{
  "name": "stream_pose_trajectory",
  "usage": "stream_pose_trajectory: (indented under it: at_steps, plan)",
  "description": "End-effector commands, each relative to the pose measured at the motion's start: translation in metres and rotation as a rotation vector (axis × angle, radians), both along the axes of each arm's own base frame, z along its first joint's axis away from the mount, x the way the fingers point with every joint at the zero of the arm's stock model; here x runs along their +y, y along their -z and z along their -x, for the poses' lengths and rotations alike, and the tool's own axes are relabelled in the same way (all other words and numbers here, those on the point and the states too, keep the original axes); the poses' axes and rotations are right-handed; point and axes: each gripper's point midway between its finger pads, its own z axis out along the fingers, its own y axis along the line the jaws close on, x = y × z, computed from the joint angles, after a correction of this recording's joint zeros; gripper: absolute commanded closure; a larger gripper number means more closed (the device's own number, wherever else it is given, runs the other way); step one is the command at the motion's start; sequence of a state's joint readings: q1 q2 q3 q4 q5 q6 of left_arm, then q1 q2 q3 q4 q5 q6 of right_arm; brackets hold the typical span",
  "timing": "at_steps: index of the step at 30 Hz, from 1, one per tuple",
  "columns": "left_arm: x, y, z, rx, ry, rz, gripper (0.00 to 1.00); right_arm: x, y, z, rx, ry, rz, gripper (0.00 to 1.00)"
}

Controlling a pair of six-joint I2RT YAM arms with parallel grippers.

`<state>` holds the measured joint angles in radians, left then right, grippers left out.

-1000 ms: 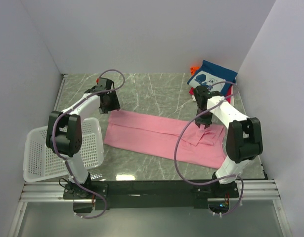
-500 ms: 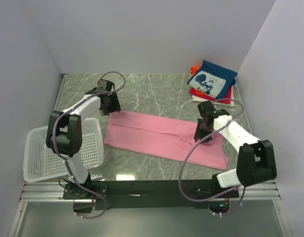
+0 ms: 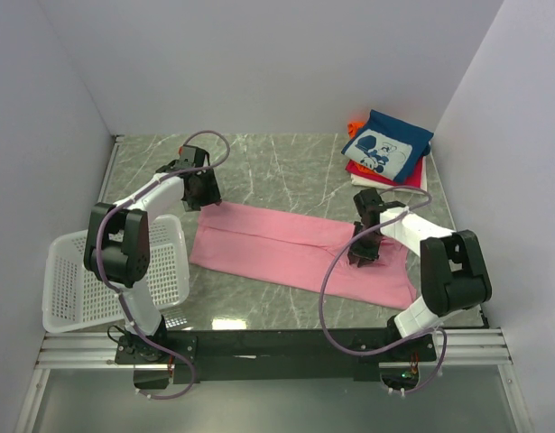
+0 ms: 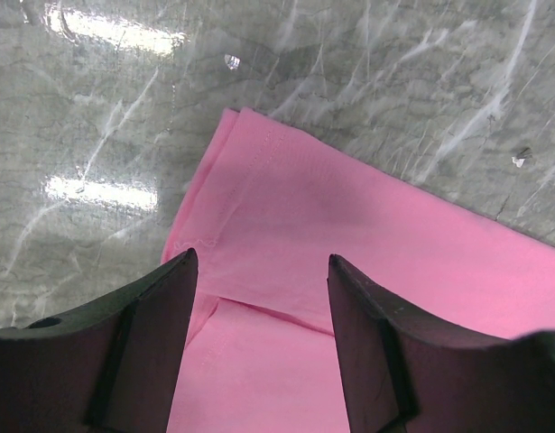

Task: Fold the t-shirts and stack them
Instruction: Fold the tshirt

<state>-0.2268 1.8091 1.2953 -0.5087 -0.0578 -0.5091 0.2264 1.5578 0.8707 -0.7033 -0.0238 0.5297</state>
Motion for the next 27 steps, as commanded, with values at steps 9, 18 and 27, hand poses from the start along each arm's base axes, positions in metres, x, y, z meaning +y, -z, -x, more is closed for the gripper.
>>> stream_pose_trajectory:
  at_steps: [9, 18, 27]
  plan:
    - [-0.003, -0.024, -0.005, -0.076, 0.019, 0.011, 0.35, -0.006, 0.004, -0.009, -0.035, 0.016, 0.038, 0.80]
    - [-0.004, -0.024, -0.005, -0.078, 0.019, 0.015, 0.35, 0.001, -0.026, -0.004, -0.045, 0.010, -0.010, 1.00]
    - [-0.006, -0.023, -0.005, -0.075, 0.024, 0.027, 0.35, 0.025, -0.053, 0.021, 0.038, -0.063, -0.106, 1.00]
